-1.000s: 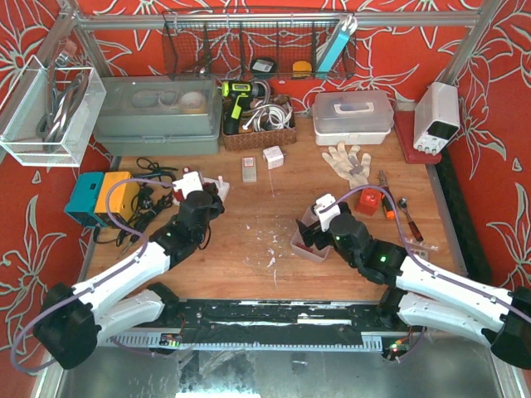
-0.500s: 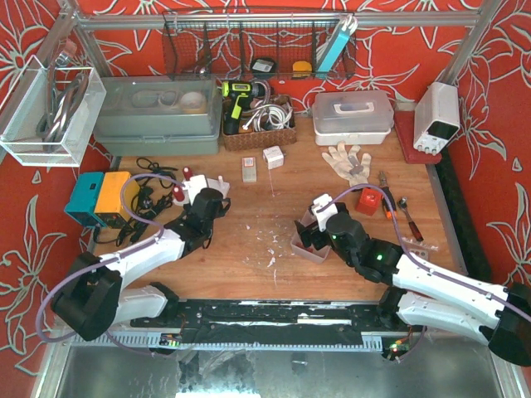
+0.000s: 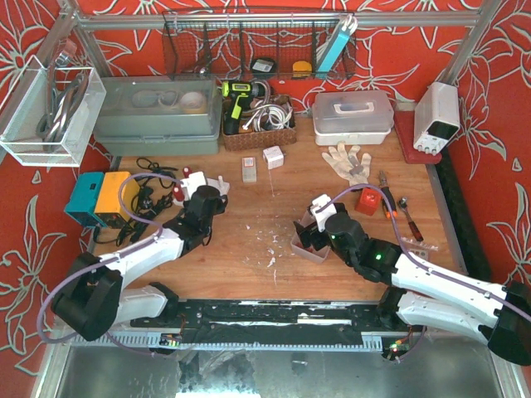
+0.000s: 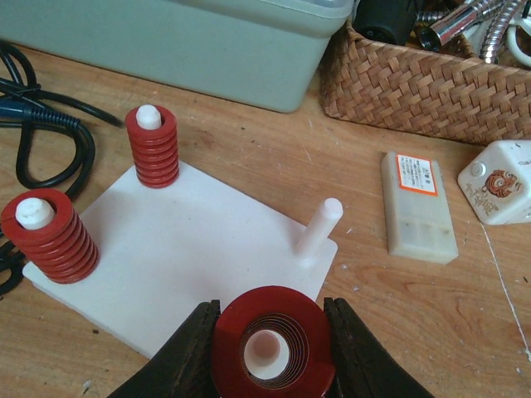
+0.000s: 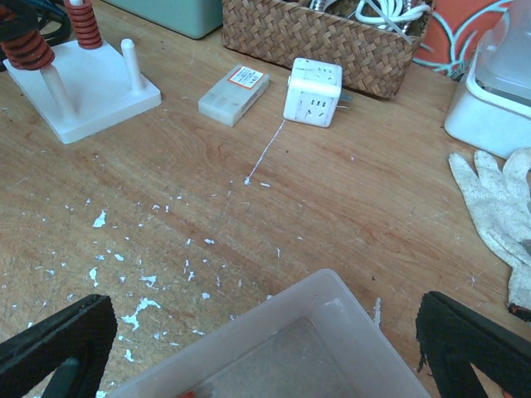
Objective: Install the large spring
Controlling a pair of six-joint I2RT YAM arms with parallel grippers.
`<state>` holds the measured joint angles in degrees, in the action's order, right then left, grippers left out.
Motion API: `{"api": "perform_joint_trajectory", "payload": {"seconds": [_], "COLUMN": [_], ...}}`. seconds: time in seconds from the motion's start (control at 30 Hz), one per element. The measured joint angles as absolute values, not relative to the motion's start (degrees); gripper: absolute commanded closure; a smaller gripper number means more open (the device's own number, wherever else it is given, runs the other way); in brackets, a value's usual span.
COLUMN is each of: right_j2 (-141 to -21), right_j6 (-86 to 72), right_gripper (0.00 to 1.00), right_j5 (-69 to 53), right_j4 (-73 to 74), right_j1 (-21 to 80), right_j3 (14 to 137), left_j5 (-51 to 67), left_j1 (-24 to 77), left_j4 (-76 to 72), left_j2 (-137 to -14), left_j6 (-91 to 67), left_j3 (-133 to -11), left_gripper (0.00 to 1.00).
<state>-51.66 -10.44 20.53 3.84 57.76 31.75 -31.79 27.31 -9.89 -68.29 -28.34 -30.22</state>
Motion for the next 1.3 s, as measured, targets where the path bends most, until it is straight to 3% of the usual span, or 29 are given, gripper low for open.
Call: {"api": "perform_joint_trajectory", "payload": {"seconds": [0.4, 0.6, 0.7, 0.83, 0.97, 1.3], "right_j2": [-51.7, -51.81, -51.88, -52.47, -53.04, -56.69], "right_j6": [-10.44, -10.44, -10.44, -10.41, -10.44, -12.34], "right_gripper": [0.01, 0.01, 0.01, 0.01, 0.01, 0.05], "right_j5": [20.51, 20.51, 20.51, 20.51, 20.49, 20.27], "right_j4": [3.81, 3.81, 3.79, 3.79, 3.77, 9.08], "right_j1": [57.76, 57.76, 57.76, 57.76, 57.76, 57.34], "right_j3": [31.75, 31.75, 31.75, 31.75, 31.77, 36.93], "left_j5": [-31.35, -31.38, -31.29, -31.11, -30.98, -27.83], "left_j1": [26.94, 26.65, 26.61, 26.57, 26.55, 26.5], "left_j4": [-11.9, -12.97, -12.99, -13.04, -12.93, -11.11], "left_j2": [-71.64, -73.08, -74.59, -75.68, -75.7, -69.84], "left_j6": [-27.66, -27.24, -27.24, -27.31, -27.33, -26.65], "left_j3": [-30.22, -30.22, -30.22, -30.22, -30.61, -32.32], "left_gripper": [1.0, 0.9, 0.8, 0.55, 0.39, 0.17]}}
